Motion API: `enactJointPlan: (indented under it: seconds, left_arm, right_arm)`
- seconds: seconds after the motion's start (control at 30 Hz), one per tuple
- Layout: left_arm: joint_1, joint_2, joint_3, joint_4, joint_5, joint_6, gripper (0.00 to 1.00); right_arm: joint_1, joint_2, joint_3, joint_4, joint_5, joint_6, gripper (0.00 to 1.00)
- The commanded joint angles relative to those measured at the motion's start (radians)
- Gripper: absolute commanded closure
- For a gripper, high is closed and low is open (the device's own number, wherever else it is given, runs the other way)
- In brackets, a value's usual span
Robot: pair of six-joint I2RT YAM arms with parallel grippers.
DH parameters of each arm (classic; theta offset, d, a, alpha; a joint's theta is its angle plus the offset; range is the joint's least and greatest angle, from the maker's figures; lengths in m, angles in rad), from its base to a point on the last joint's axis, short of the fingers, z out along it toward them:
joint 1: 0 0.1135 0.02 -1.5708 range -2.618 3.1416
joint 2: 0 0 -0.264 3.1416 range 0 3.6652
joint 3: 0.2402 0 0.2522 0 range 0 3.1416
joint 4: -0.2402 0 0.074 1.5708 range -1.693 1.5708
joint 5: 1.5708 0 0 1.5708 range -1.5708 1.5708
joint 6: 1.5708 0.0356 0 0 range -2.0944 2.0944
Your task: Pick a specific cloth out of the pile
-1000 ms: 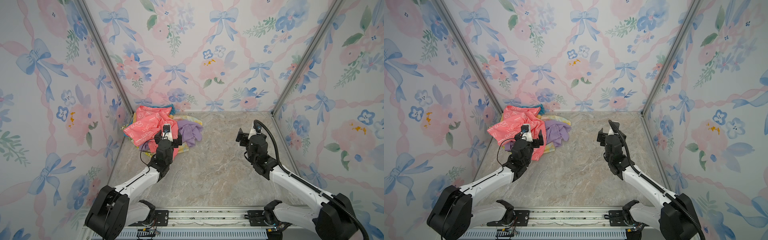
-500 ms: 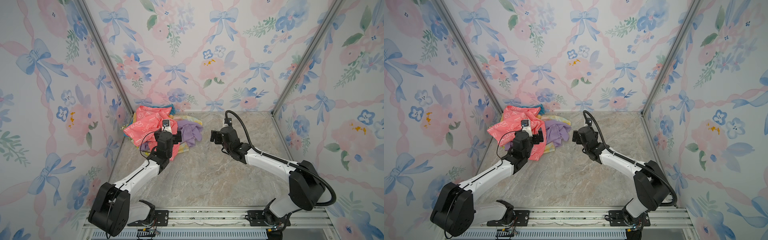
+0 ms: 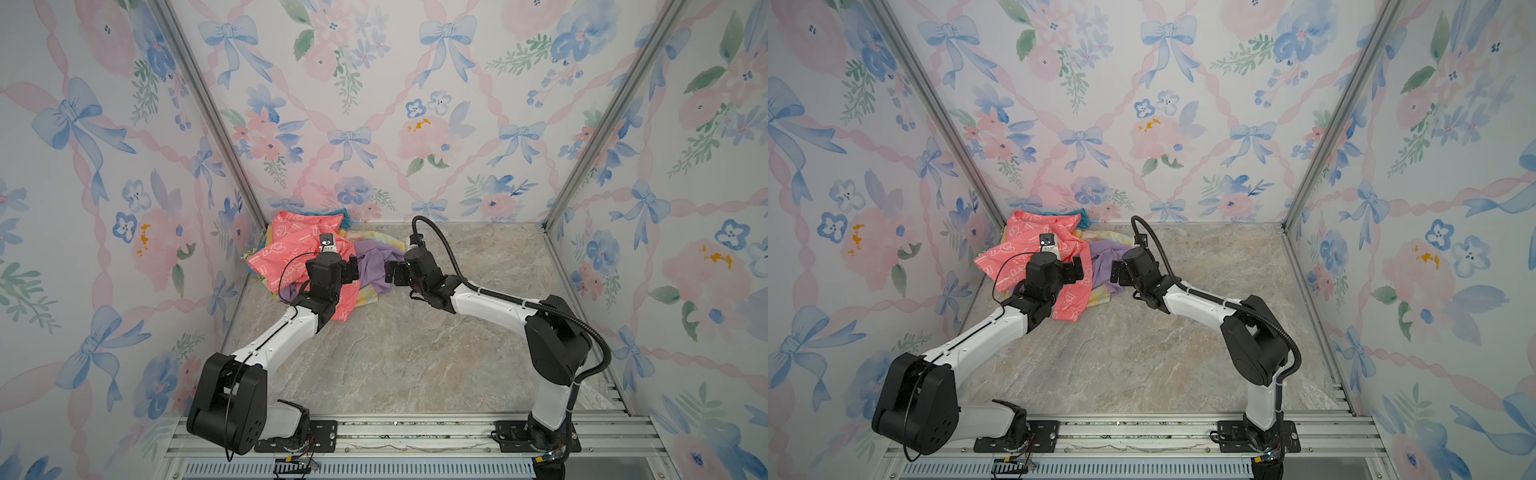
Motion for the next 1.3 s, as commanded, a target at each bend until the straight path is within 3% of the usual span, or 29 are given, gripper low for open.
enactJointPlan:
  seconds: [0.0, 0.23, 0.57, 1.0, 1.27]
  left_arm:
    - [-0.041, 0.013, 0.031, -0.06, -0.025, -0.01, 0.05]
    - [-0.095, 0.048, 0.107, -0.17, 0.0, -0.035, 0.06]
    - [-0.072, -0.009, 0.156, -0.327, 0.138, -0.056, 0.07]
    - [-0.003, -0.017, 0.153, -0.323, 0.293, -0.049, 0.05]
    - [0.043, -0.031, 0.152, -0.321, 0.353, -0.07, 0.03]
  right_arm:
    - [-0.002, 0.006, 0.029, -0.012, -0.017, 0.037, 0.02]
    - [-0.003, 0.009, -0.046, -0.001, -0.09, 0.235, 0.09]
    - [0.06, 0.034, -0.186, 0.196, -0.084, 0.604, 0.2]
    - [0.168, 0.069, -0.13, 0.151, 0.029, 0.781, 0.31]
    - [0.189, 0.138, -0.08, 0.138, 0.018, 0.834, 0.35]
